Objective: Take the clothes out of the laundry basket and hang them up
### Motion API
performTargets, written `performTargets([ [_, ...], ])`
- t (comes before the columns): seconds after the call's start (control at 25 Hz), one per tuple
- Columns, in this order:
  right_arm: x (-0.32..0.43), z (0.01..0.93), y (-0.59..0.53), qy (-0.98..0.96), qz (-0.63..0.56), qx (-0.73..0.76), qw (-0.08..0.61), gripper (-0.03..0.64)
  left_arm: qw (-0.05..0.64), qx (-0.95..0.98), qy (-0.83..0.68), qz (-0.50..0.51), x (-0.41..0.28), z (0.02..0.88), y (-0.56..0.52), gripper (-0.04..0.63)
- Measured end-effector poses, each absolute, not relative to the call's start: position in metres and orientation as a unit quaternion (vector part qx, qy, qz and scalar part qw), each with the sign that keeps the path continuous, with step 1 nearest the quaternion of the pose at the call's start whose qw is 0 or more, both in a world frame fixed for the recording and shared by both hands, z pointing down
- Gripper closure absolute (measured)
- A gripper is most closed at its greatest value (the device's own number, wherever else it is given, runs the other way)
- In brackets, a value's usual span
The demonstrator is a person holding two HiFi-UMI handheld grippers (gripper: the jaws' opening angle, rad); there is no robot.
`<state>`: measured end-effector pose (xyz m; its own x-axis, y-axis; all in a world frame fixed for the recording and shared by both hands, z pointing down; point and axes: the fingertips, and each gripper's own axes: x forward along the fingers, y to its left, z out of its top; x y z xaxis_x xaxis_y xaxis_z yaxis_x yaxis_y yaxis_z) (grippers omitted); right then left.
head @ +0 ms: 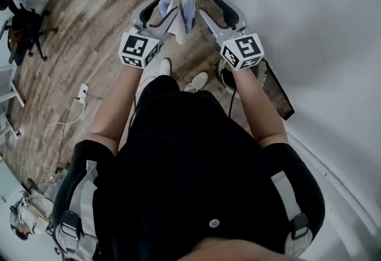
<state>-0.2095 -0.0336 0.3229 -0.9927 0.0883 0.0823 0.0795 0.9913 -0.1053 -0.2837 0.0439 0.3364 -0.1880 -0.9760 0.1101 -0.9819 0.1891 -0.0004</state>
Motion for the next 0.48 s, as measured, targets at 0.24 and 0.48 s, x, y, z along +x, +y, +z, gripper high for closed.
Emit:
performTargets([
  [0.24,-0.173,0.303,-0.025,-0.998,0.038,0.038,0.044,0.346,0.030,0.727,-0.685,0.040,-0.252,0.312,0.042,0.356],
  [0.48,-0.112,0.323,-0.022,-0.982,0.077,0.168,0.046,0.261,0.008,0.820,-0.570,0.040,-0.201,0.315,0.021,0.289],
])
